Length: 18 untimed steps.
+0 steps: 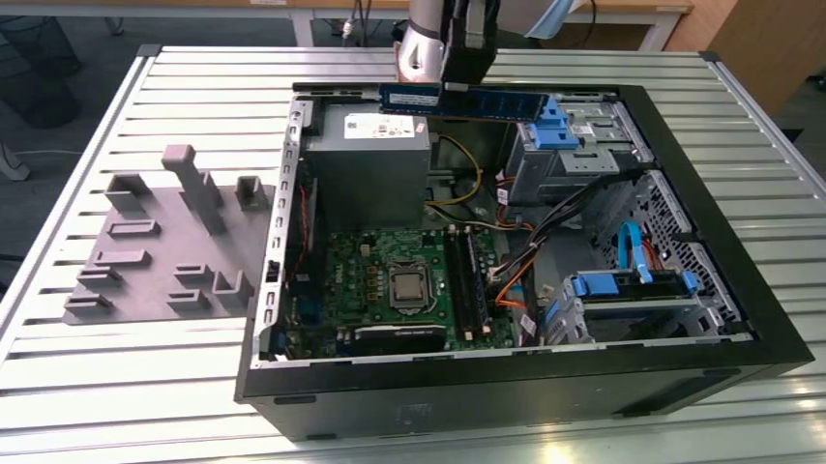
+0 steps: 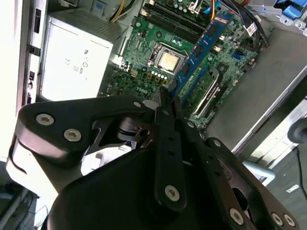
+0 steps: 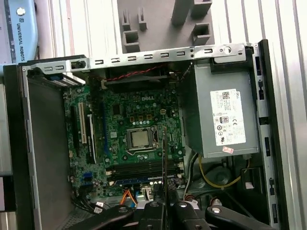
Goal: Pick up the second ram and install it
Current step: 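Insert the second ram into the second slot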
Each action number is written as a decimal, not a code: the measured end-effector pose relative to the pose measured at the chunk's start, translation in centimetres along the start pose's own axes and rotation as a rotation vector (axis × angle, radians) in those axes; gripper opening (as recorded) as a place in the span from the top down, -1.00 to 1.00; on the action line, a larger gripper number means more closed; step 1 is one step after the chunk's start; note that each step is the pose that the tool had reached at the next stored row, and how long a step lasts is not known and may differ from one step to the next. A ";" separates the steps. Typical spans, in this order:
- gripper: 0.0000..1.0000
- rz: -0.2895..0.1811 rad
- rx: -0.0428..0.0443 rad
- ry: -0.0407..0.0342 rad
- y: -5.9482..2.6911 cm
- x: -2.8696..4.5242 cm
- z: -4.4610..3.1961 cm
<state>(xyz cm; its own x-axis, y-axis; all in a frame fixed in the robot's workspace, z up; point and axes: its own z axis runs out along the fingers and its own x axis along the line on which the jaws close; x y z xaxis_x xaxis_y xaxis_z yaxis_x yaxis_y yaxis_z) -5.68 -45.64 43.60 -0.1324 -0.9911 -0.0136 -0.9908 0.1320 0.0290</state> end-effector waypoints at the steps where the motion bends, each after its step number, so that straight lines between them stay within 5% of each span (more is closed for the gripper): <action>1: 0.73 0.006 0.0001 -0.0002 0.00 0.00 0.01; 18: 0.73 0.107 0.0015 -0.0026 -0.02 0.00 0.14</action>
<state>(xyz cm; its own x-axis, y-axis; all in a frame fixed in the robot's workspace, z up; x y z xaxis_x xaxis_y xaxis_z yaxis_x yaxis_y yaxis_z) -5.67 -45.64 43.46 -0.2371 -0.9714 -0.0131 -0.9712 0.2367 0.0289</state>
